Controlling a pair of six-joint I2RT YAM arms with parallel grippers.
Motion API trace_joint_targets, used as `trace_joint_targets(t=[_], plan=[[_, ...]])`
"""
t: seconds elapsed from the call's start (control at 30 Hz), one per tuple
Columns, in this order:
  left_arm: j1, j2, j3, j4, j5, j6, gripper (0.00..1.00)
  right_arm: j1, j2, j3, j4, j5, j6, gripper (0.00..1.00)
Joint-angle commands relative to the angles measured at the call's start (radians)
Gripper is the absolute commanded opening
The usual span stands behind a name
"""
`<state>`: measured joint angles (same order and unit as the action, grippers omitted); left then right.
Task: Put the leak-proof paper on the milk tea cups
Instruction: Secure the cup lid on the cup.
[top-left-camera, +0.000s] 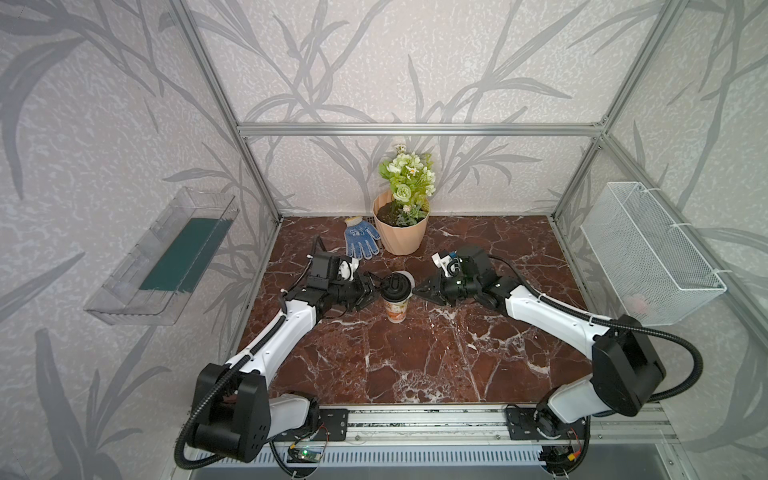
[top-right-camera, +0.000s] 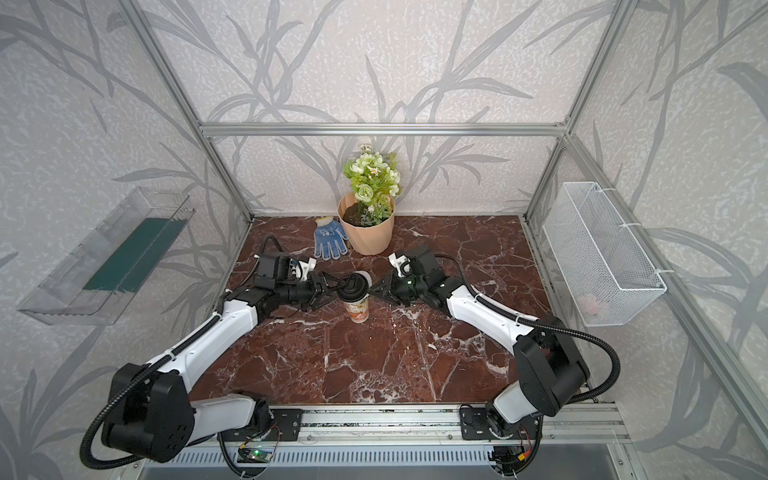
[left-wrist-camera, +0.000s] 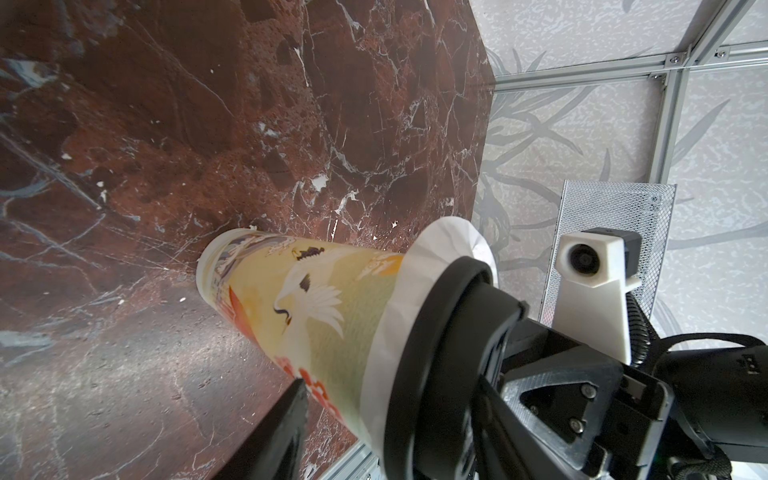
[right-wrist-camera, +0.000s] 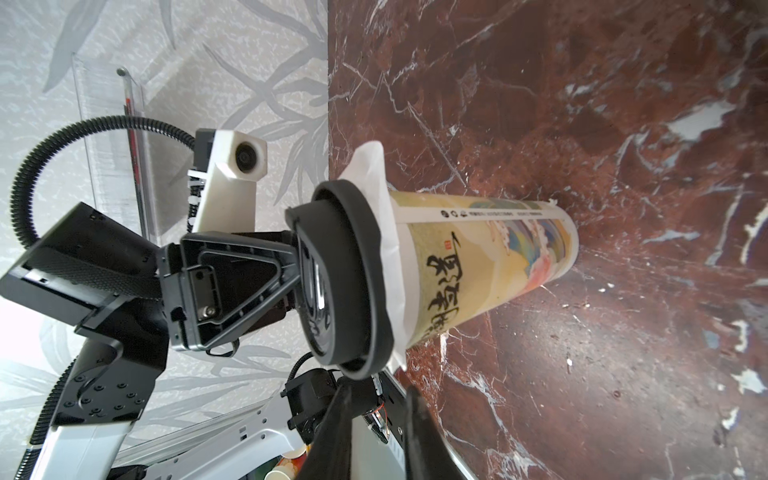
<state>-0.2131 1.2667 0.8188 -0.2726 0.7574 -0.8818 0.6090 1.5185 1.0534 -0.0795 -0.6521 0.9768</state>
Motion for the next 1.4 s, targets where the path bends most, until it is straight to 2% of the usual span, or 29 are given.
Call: trace_joint_targets(t=[0.0, 0.17, 0.47, 0.97, 1.1, 1.37], plan=[[-0.005, 0.048, -0.037, -0.191, -0.089, 0.024, 0.59, -0.018, 0.015, 0.091, -0.141, -0.016, -0.119, 0.23], [-0.005, 0.044, -0.037, -0.195, -0.090, 0.026, 0.59, -0.052, 0.069, 0.138, -0.178, -0.031, -0.148, 0.25], [-0.005, 0.044, -0.035, -0.195, -0.092, 0.024, 0.59, -0.047, 0.161, 0.221, -0.220, -0.103, -0.183, 0.28], [-0.005, 0.048, -0.037, -0.198, -0.092, 0.027, 0.59, -0.046, 0.231, 0.233, -0.186, -0.122, -0.158, 0.26], [-0.005, 0.048, -0.041, -0.197, -0.093, 0.028, 0.59, -0.047, 0.255, 0.211, -0.227, -0.087, -0.161, 0.22], [-0.005, 0.051, -0.053, -0.191, -0.095, 0.028, 0.59, -0.045, 0.260, 0.097, -0.188, -0.074, -0.128, 0.18]])
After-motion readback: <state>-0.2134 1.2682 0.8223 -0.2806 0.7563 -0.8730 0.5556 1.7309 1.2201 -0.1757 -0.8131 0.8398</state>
